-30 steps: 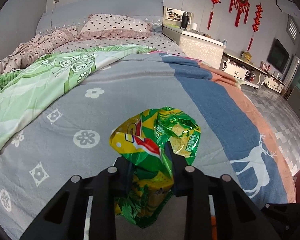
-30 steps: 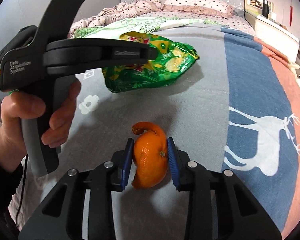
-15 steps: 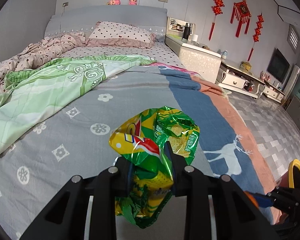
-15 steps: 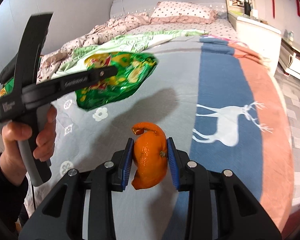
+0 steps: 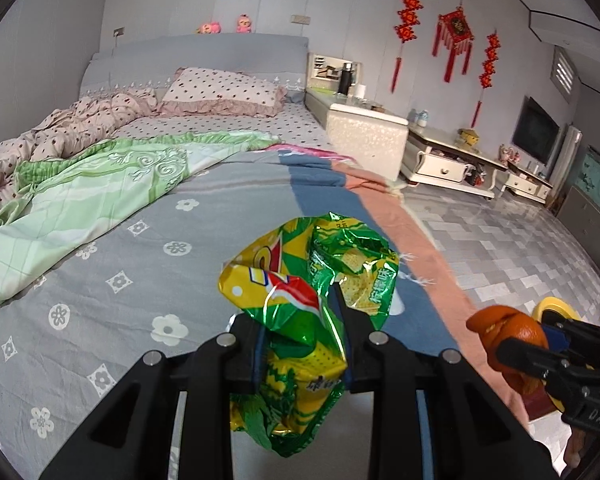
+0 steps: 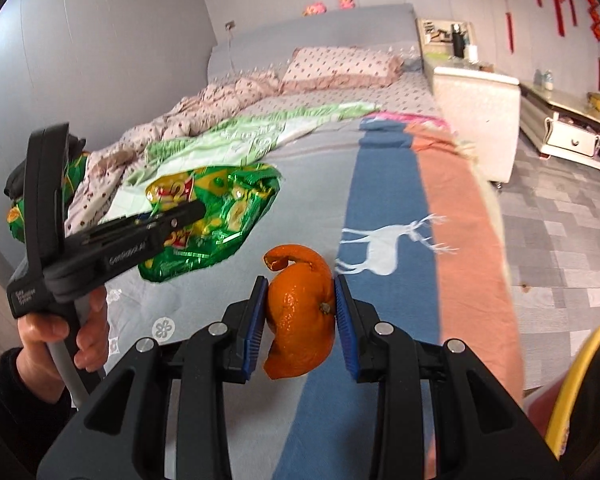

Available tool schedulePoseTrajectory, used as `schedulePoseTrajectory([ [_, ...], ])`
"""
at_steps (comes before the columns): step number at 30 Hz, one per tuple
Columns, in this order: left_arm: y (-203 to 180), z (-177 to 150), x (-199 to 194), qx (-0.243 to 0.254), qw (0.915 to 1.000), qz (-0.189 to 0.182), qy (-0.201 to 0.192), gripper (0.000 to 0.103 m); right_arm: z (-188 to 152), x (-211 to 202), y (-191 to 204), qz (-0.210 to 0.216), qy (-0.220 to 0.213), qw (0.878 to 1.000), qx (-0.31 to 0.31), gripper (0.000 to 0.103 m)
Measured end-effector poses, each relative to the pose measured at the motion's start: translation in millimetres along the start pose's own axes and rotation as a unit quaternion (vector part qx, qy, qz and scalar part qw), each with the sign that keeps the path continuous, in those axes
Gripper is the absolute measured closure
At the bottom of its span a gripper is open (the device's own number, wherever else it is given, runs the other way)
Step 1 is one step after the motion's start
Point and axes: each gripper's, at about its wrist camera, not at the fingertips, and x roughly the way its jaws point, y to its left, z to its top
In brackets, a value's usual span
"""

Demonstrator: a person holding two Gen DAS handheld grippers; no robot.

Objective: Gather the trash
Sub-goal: 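Lift the snack wrapper and orange peel and carry them over the yellow bin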

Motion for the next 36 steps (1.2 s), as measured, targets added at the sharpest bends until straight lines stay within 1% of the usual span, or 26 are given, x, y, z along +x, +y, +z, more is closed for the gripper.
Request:
schedulePoseTrajectory([
  [2,-16.1,-1.4,-11.7,0.010,0.9999,-0.008,-0.007,0.078,-0.7,-15.2,-0.6,-0.007,-0.011,1.000,0.004,0.072],
  [6,-41.8,-2.0,-28.6,0.021,0.9992,-0.030,-0.016,0.078,0.8,-47.8,-14.4,-0.016,-0.033,0.999,0.015,0.072],
  [9,-63.2,-1.5,-37.7,0.033,0.9985,-0.037,-0.024,0.078,0.0,-73.9,-22.5,-0.026,-0.050,0.998,0.023,0.072],
  [17,-113.4,1.0,-56.0,0.055,0.9953,-0.072,-0.035,0.078,-0.7,-142.3,-57.5,-0.054,-0.094,0.993,0.045,0.072],
  [30,-192.2,2.4,-68.4,0.095,0.9876,-0.117,-0.045,0.078,-10.9,-231.6,-115.3,-0.105,-0.140,0.981,0.078,0.071],
  [36,-225.6,2.6,-64.4,0.110,0.9835,-0.137,-0.041,0.077,-20.0,-265.9,-145.4,-0.127,-0.154,0.975,0.098,0.071],
])
